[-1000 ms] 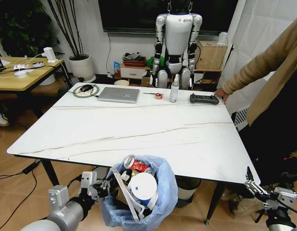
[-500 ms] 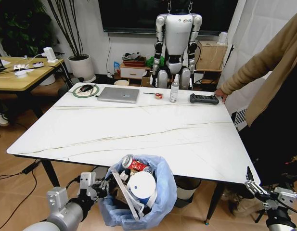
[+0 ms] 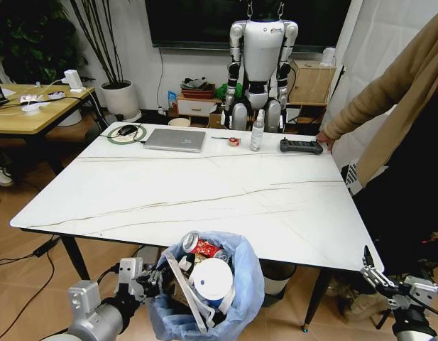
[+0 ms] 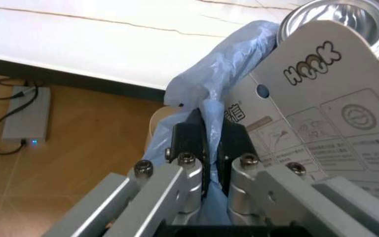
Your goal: Pick up the trash bin and place the trash from the table into it.
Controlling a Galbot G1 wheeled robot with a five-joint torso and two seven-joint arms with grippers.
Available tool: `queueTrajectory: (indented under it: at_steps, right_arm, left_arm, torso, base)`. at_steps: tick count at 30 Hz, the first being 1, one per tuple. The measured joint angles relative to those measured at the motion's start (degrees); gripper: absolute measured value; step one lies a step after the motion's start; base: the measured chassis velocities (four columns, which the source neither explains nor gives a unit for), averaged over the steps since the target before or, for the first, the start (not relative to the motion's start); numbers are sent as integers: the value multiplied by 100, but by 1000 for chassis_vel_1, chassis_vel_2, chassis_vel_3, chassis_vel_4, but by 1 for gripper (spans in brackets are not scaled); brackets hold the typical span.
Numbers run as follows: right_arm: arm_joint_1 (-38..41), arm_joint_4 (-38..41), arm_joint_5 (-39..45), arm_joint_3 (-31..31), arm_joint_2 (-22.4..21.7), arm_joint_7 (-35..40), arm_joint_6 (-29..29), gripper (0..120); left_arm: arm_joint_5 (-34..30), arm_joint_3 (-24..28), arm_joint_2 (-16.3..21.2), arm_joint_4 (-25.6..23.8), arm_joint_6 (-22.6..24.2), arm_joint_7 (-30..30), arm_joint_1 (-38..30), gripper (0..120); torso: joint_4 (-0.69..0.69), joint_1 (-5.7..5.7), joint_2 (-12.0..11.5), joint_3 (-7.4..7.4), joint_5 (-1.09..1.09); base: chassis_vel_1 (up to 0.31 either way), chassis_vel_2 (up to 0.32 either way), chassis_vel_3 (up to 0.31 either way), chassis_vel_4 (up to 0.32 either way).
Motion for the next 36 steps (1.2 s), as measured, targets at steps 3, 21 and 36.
queueTrajectory:
  at_steps: [3,21,36]
  right_arm:
    - [0,0,0,0,0,0,0,100]
    - [122,-99,348,16,-28,-33,238,100]
    - [-534,92,857,282,-436,138,366,100]
  left_arm:
    - [23,5,-36,-1,-6,0,1,0]
    - [80,15,-64,-9,-49,5,-39,0]
    - [-128,18,92,95,-30,-68,-315,0]
  torso:
    - [0,0,0,0,0]
    - [1,0,0,0,-1]
    - [0,0,0,0,1]
  base:
    - [0,0,0,0]
    - [0,0,0,0]
    - [0,0,0,0]
